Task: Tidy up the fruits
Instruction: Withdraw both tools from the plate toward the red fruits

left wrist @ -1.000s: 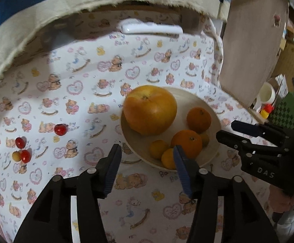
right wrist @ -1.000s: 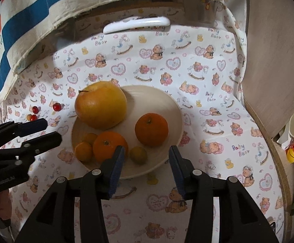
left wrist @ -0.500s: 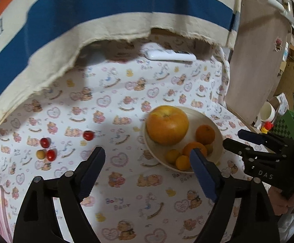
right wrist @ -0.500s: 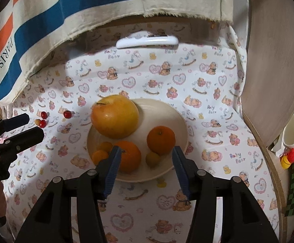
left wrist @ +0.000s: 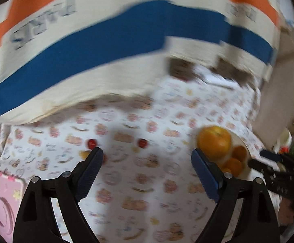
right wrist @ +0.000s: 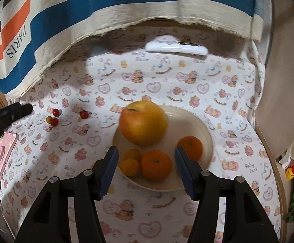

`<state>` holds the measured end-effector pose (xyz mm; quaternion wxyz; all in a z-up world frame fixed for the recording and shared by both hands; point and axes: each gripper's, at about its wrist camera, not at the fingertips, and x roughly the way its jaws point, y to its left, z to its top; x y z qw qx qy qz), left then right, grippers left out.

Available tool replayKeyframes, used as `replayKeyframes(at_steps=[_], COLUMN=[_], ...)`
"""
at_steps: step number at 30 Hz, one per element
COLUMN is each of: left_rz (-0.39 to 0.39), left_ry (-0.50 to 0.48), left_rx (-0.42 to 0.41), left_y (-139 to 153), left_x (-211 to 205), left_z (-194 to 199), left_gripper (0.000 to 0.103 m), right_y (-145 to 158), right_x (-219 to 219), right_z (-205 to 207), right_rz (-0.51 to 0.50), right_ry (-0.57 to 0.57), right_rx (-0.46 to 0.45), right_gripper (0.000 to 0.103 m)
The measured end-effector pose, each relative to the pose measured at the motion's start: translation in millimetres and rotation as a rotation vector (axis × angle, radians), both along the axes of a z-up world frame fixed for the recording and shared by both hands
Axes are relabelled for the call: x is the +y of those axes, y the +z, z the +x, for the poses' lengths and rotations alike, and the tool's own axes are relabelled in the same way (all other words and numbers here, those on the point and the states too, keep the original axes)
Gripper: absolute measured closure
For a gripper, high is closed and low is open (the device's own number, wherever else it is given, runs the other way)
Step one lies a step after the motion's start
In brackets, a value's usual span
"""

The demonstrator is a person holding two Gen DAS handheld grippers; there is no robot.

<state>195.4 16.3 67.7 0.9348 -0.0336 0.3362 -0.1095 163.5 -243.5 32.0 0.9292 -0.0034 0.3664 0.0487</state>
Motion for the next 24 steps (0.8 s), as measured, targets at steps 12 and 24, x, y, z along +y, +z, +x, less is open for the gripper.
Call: replayKeyframes(at_steps=[12, 24], left_rz=[-0.061, -0.062], left_ry=[0.190, 0.247], left_rx=[-0.026, -0.036], left_y=[-7, -17], left_x=[84, 109], left_z=[14, 18], left_gripper=[0.010, 0.004], right_y=[10, 12], right_x=[38, 92], right_z=[15, 37], right_rz=[0.002, 0.001], right_ry=[0.020, 0.089], right_rx=[-0.043, -0.077], right_gripper=[0.027, 0.014])
